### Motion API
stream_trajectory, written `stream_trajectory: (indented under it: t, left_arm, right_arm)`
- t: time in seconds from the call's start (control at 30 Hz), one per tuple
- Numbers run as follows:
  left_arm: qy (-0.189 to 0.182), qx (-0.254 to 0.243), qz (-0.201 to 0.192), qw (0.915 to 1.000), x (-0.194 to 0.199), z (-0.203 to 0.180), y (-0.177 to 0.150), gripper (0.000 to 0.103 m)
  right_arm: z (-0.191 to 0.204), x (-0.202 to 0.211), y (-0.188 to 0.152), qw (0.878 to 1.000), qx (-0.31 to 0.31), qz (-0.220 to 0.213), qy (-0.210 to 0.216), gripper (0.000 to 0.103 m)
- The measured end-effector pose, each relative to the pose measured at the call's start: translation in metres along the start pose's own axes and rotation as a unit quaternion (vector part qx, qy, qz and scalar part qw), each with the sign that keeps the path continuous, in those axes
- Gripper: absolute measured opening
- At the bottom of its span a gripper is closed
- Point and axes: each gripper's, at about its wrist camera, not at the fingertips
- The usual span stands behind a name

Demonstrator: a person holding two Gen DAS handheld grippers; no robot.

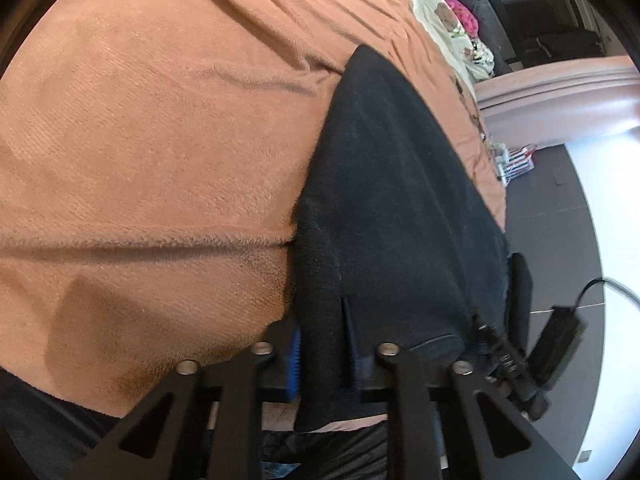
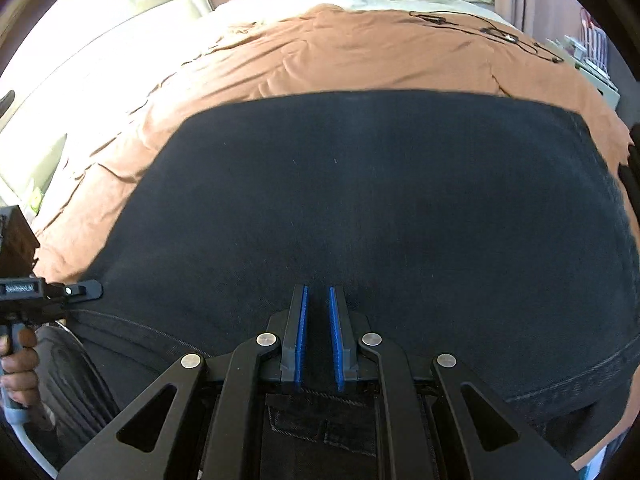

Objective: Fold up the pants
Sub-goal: 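Close left gripper on the pants edge while right gripper holds the opposite edge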

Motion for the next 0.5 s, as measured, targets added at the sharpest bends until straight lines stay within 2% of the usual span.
stream_trajectory:
  t: [0.17,0.27,0.37,0.5]
  left_arm:
    - [-0.018,-0.009,-0.021,0.9996,0.016,-0.006,0.003,0.014]
    - [-0.017,-0.017,-0.026,0.9994,0.019,-0.008,0.006,0.014]
    - [-0.012,-0.021,-0.023,0.9994,0.014,-0.006,0.008,0.014]
    - [-0.012,-0.008,-0.019,0.9997,0.009,-0.002,0.006,0.015]
  right_arm:
    - [0.011,0.003,-0.015,1.0,0.011,0.002,-0.019,0.008]
    - [0.013,0.007,-0.03,1.0,0.002,0.007,-0.017,0.008]
    - [0.014,0.019,-0.047,1.0,0.0,-0.005,-0.019,0.008]
    - [0.017,0.023,-0.063,1.0,-0.007,0.022,-0.012,0.008]
Point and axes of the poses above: each gripper's, at about its wrist camera, not at the fingertips, and x roughly against the way its jaws point, z to its left, y to its top, and after that the axes turned 7 degrees about -z, right-handed
